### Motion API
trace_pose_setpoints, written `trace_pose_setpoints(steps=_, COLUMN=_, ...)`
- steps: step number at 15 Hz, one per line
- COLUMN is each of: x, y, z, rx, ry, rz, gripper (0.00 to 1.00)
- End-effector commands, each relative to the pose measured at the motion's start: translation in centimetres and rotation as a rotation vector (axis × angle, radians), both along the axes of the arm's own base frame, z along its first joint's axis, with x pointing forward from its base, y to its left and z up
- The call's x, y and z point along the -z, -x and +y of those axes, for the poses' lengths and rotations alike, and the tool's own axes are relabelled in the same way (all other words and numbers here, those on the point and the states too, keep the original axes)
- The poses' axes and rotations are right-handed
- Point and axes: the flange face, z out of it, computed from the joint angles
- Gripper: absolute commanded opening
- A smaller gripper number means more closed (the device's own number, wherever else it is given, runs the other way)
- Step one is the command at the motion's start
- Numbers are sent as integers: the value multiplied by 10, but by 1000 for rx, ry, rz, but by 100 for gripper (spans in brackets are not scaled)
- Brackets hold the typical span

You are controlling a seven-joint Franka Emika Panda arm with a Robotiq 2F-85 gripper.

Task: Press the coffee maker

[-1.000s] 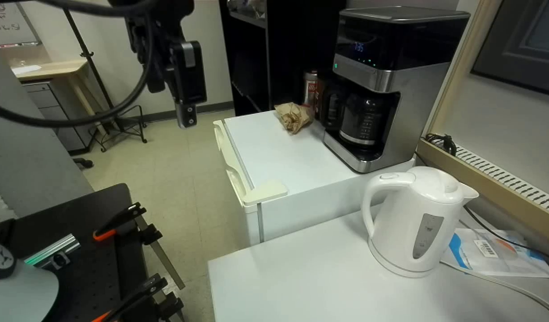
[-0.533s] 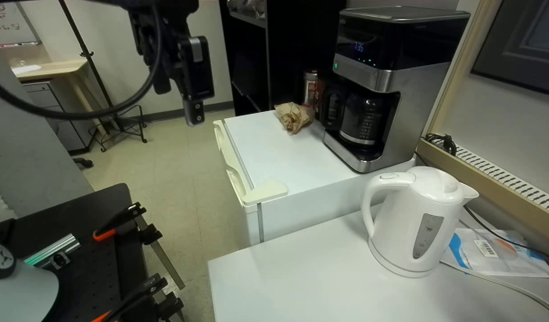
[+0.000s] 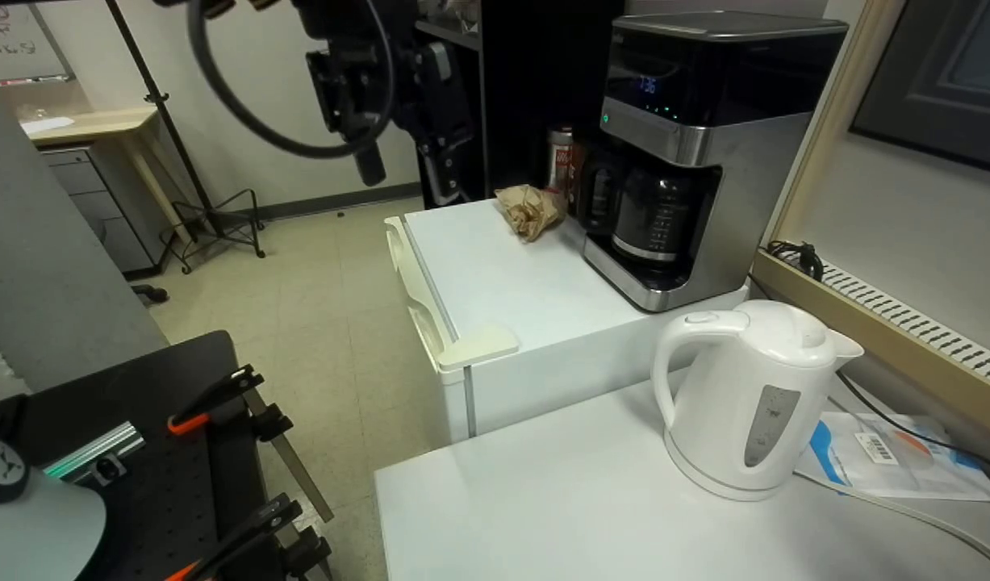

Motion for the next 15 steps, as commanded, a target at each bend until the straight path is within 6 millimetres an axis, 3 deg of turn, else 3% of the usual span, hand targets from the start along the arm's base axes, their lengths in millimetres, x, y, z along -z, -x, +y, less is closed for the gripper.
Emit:
trace_pose_setpoints(steps=1, x=6, y=-26, z=23, rx=-74, ry=126, rz=-90, gripper=68)
trace_pose_setpoints(steps=6, x=12, y=-53, z=49, rx=-151, ry=330, rz=-236, gripper=30)
trace_pose_setpoints(steps=10, x=16, y=-79, z=55, rx=-149, ry=452, rz=-339, gripper=1)
trace_pose_setpoints(steps=15, x=23, y=-117, z=63, rx=-126, ry=528, rz=-459, gripper=0)
